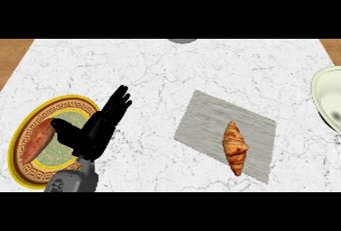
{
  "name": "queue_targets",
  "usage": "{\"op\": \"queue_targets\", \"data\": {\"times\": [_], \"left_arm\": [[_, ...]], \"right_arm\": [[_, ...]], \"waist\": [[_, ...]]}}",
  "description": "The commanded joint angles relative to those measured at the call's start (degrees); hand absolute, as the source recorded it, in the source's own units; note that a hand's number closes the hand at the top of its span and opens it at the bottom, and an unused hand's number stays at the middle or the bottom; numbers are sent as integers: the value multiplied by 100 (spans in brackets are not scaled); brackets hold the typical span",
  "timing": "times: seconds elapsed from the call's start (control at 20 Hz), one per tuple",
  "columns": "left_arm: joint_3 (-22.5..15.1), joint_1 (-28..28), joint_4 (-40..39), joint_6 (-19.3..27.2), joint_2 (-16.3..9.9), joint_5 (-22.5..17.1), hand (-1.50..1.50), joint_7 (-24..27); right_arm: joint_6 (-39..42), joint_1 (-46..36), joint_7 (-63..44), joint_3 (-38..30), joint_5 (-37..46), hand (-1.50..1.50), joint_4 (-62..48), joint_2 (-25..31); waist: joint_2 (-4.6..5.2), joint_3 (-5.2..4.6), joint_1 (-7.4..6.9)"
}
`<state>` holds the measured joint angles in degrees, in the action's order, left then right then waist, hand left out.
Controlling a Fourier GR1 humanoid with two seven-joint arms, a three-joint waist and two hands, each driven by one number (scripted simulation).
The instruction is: Pick the tomato from the placemat and place it in the bowl
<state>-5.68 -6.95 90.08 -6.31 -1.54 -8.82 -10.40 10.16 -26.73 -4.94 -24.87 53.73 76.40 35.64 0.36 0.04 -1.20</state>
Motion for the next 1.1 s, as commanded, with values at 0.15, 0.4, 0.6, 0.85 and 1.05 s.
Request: {"op": "queue_targets", "data": {"times": [0.15, 0.4, 0.6, 0.85, 1.05], "left_arm": [[164, -335, -319, -190, -64, -186, 0, -26], [-57, 46, 27, -151, 9, -29, 0, 102], [-58, -159, 0, -4, 68, 60, 0, -30], [-192, 275, 154, 54, 136, 103, 0, 19], [149, 176, 124, -40, -115, -69, 0, -38]], "right_arm": [[-395, -641, 349, 166, 628, 150, -2572, 533], [-1011, -1308, 433, -217, 423, -150, -4121, 375], [-1270, -1780, 1011, -510, 25, -150, -4726, 306], [-1463, -1580, 1950, -1658, -1308, -150, -4499, 180], [-1382, -1435, 2992, -2384, -2325, -150, -4121, -66]], "waist": [[77, 5, -115], [48, 11, -141], [57, 16, -140], [-17, 23, 25], [-61, 14, 195]]}}
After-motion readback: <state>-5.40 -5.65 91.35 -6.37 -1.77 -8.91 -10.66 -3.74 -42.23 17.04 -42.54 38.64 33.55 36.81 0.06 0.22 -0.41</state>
